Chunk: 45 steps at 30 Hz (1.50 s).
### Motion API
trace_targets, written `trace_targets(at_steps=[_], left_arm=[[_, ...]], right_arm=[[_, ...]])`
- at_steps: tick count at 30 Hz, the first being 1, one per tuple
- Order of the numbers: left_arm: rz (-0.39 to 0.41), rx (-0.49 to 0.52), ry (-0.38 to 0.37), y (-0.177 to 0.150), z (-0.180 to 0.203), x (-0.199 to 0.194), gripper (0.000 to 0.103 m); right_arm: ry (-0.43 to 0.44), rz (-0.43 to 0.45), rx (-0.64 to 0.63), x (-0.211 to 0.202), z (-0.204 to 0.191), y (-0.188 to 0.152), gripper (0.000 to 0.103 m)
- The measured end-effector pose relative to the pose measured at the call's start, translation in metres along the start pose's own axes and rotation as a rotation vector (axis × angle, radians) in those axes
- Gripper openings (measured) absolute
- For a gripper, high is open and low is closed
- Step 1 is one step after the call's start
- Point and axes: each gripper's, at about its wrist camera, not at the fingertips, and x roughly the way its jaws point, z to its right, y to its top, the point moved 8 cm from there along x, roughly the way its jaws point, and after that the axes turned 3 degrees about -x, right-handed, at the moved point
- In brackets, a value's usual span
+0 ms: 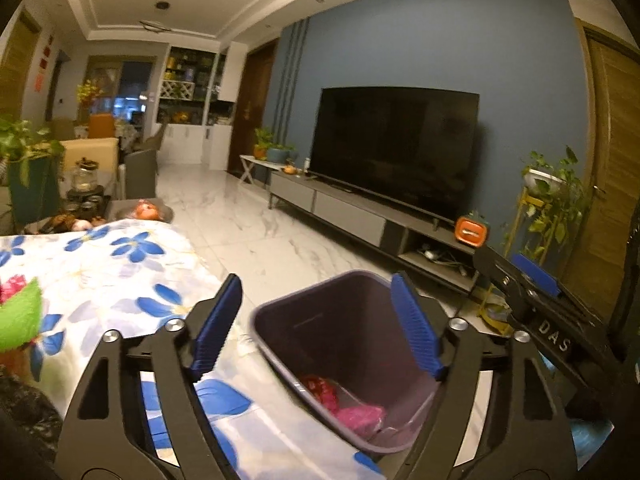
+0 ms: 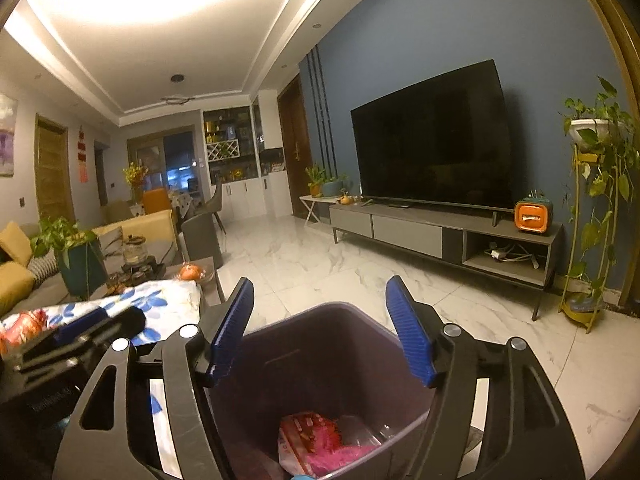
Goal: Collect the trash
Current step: 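Move both open tools back toward the black bags on the table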
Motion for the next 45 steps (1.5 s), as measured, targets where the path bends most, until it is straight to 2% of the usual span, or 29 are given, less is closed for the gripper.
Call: trace_targets(at_steps=[6,9,16,20,28,34,38,45], left_arm=[[0.033,-0.011,0.095,0.000,-0.021,-0.028,0.085],[0.046,-0.019,0.143,-0.001,-0.032,-0.045,0.087],[0.059,-0.024,0.216,-0.008,-0.051,-0.084,0.092],[0.077,-0.014,0.259,-0.011,-0.065,-0.110,0.092],[0.125,-0.047,0.395,-0.015,-0.117,-0.172,0.092],[0.141,-0.024,0.517,-0.025,-0.153,-0.210,0.092],[0.142,-0.047,0.589,-0.038,-0.183,-0.235,0.092],[0.133,-0.133,0.652,-0.054,-0.226,-0.265,0.092]], right_arm=[[0.007,-0.003,0.003,-0.012,-0.008,-0.004,0.076],[0.001,0.001,-0.005,-0.018,-0.011,-0.007,0.083],[0.035,-0.050,0.021,-0.028,-0.023,-0.021,0.084],[0.061,-0.043,0.015,-0.038,-0.037,-0.025,0.084],[0.181,-0.035,-0.016,-0.058,-0.088,-0.027,0.084],[0.283,-0.045,-0.015,-0.065,-0.130,-0.031,0.084],[0.356,-0.061,-0.050,-0.069,-0.172,-0.043,0.084],[0.469,-0.095,-0.137,-0.072,-0.244,-0.068,0.080]])
